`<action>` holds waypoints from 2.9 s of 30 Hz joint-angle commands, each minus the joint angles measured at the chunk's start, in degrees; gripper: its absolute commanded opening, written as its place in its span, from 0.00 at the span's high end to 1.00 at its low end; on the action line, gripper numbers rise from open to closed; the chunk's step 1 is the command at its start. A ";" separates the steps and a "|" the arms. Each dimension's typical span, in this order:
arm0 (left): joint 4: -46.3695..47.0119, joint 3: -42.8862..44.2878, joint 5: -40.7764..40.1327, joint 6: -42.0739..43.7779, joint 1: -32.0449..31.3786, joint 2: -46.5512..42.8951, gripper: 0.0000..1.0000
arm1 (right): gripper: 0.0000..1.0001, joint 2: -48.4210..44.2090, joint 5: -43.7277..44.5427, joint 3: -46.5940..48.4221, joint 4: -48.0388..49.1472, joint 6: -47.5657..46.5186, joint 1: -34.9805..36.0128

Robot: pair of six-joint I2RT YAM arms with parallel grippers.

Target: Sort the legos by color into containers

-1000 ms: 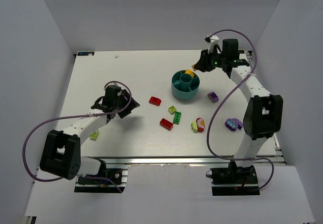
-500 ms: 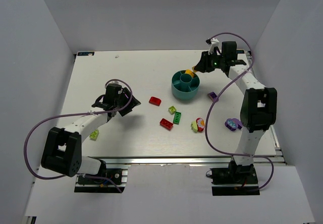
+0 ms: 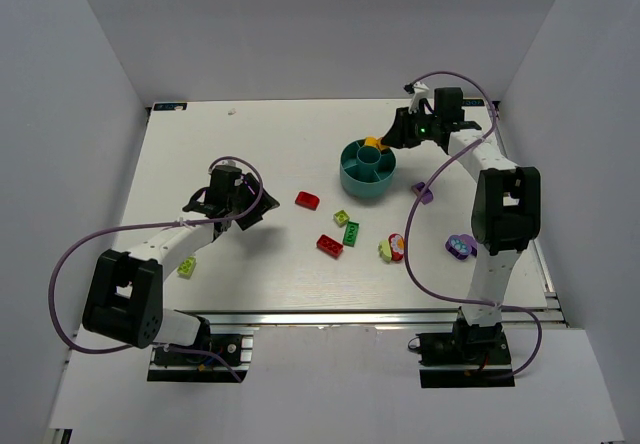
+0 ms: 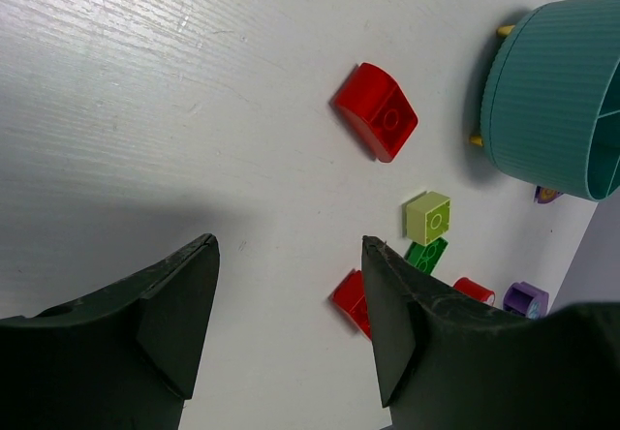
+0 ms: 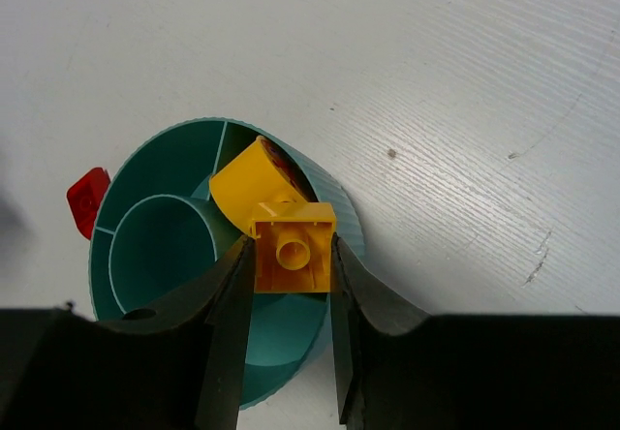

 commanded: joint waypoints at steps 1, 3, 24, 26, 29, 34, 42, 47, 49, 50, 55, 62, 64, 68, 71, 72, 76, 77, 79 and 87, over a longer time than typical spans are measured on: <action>1.36 -0.46 0.85 -0.08 -0.02 -0.89 0.30 | 0.96 -0.04 -1.60 2.51 1.26 0.26 0.38; 1.53 -0.64 0.85 -0.17 -0.01 -0.98 0.30 | 0.95 -0.21 -2.04 2.08 1.17 0.09 0.73; 2.06 -1.60 1.21 -0.26 -0.02 -1.06 0.30 | 0.43 -0.13 -2.13 1.11 2.58 -0.27 1.78; 1.97 -1.52 1.21 -0.26 0.07 -1.15 0.30 | 0.40 -0.13 -2.21 1.11 2.66 -0.27 1.78; 1.89 -1.52 1.12 -0.26 -0.02 -1.24 0.30 | 0.40 -0.30 -2.39 1.19 2.75 -0.27 1.70; 1.89 -1.25 1.12 -0.26 0.07 -1.15 0.30 | 0.39 -2.58 -2.22 -0.47 4.68 -0.79 1.61; 1.01 0.33 0.59 1.06 -0.02 -1.15 0.29 | 0.11 -8.99 0.69 0.23 6.27 -10.80 -0.32; -0.66 2.26 -2.48 2.91 -0.02 -2.73 0.19 | 0.11 -11.72 -9.80 -0.74 1.99 -25.02 -1.99; -1.71 3.05 -3.71 3.87 0.16 -3.43 0.18 | 0.17 -11.81 -16.95 0.40 -5.03 -31.70 -2.35; -2.24 3.40 -4.76 4.22 0.25 -3.78 0.17 | 0.29 -12.42 -21.16 0.49 -12.46 -38.26 -2.26; -4.44 3.15 -7.14 5.10 2.27 -6.68 0.42 | 1.00 -18.74 -16.39 -7.49 -22.55 -43.42 2.12; -7.25 1.03 -6.53 5.89 8.32 -11.69 1.00 | 0.45 -33.15 0.22 -26.65 -18.44 -33.50 7.84; -9.97 1.38 -6.79 6.42 9.73 -12.57 0.92 | 0.17 -34.40 2.08 -30.51 -16.33 -31.39 8.90; -15.59 2.08 -8.55 7.48 13.68 -13.46 0.47 | 0.11 -34.67 8.83 -33.34 -12.64 -28.40 11.45; -20.08 2.52 -10.48 8.18 16.67 -12.58 0.26 | 0.11 -34.31 16.64 -33.52 -7.90 -24.54 14.08; -21.65 3.05 -10.66 8.70 17.29 -11.79 0.23 | 0.11 -34.49 19.73 -33.87 -5.53 -22.87 14.87; -23.95 4.89 -11.97 10.55 21.07 -9.33 0.16 | 0.11 -32.40 21.79 -31.69 -2.33 -21.44 15.94; -24.39 5.42 -12.94 10.90 21.69 -8.63 0.12 | 0.12 -31.51 16.91 -28.11 -7.57 -23.97 15.59; -25.97 7.18 -13.82 11.52 22.39 -5.99 0.11 | 0.42 -30.45 7.94 -25.54 -11.82 -26.27 12.79; -28.44 10.96 -16.64 6.25 23.98 0.60 0.12 | 0.59 -34.05 -2.65 -27.10 -6.58 -28.92 11.71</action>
